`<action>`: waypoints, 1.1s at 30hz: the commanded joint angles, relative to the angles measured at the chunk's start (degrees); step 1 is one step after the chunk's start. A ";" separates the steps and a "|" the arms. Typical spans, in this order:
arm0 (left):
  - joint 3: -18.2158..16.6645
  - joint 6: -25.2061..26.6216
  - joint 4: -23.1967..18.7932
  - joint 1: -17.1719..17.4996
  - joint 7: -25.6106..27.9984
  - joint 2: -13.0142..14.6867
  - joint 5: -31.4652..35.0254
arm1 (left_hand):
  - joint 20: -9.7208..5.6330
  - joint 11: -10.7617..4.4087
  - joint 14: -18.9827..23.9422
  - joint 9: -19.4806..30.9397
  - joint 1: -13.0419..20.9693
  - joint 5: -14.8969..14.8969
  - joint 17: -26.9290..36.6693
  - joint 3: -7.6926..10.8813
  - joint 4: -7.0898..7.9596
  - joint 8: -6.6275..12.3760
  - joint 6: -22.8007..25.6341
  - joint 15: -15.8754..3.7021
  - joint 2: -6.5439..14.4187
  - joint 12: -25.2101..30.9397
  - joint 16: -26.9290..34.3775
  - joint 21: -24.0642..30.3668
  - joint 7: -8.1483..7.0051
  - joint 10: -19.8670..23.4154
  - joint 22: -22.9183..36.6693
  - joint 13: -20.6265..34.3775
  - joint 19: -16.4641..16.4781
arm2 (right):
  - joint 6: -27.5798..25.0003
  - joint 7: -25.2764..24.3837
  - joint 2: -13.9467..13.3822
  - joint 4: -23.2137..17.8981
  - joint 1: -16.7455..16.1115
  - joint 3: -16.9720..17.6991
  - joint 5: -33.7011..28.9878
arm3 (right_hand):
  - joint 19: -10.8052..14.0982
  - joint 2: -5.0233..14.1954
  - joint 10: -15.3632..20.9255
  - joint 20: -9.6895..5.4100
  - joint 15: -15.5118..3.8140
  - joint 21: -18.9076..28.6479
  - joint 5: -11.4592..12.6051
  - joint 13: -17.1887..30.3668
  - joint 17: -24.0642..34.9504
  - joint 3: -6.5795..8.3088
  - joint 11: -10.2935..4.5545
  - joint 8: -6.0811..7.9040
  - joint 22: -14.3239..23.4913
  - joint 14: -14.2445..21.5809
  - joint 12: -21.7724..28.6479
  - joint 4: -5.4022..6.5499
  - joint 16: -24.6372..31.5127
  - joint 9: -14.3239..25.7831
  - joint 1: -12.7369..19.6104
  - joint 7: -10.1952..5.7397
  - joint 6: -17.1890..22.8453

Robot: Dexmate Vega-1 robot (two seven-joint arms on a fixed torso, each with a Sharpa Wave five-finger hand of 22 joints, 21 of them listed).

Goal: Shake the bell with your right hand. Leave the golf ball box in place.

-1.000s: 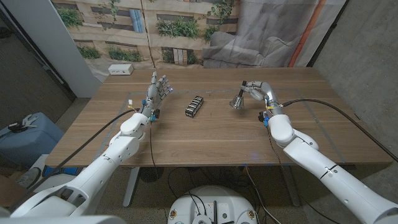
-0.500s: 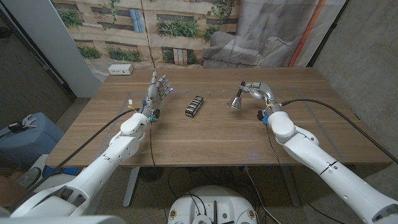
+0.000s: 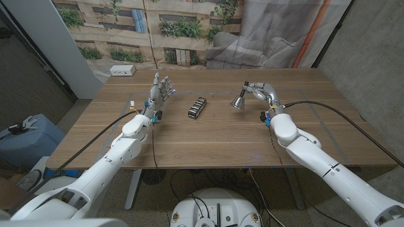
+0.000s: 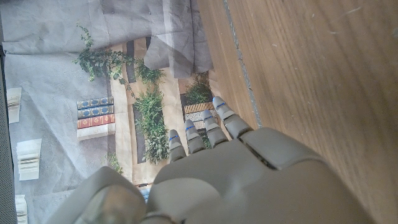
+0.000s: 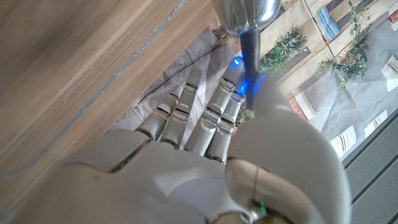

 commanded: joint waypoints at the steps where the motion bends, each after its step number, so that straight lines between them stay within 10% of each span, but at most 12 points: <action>1: 0.00 0.02 -0.01 0.00 0.01 0.00 0.01 | 0.08 -0.37 0.44 0.25 0.10 0.36 0.26 -0.02 0.39 0.33 0.02 -5.58 0.57 0.31 0.30 0.39 -0.45 0.16 0.32 0.28 0.44 | 6.64 -5.23 0.16 4.59 1.85 -2.66 -11.31 | 0.00 1.42 -0.35 -4.21 -9.25 0.02 0.28 0.15 -0.01 0.48 0.15 0.36 0.10 0.26 0.04 0.05 0.00 0.11 2.49 -0.13 0.12; 33: 0.00 0.02 0.01 -0.02 0.00 -0.01 0.01 | 0.09 -0.24 0.49 0.25 0.10 0.36 0.26 -0.01 0.40 0.33 0.00 -5.62 0.58 0.32 0.32 0.40 -0.45 0.19 0.32 0.28 0.48 | 3.72 -11.07 0.35 6.76 3.65 -5.18 -26.13 | 0.61 -4.29 -8.02 -3.44 -9.04 0.06 0.50 0.91 1.22 -2.35 -0.48 -2.80 0.16 -4.64 -3.18 -0.46 -1.01 0.94 11.32 -4.57 -5.25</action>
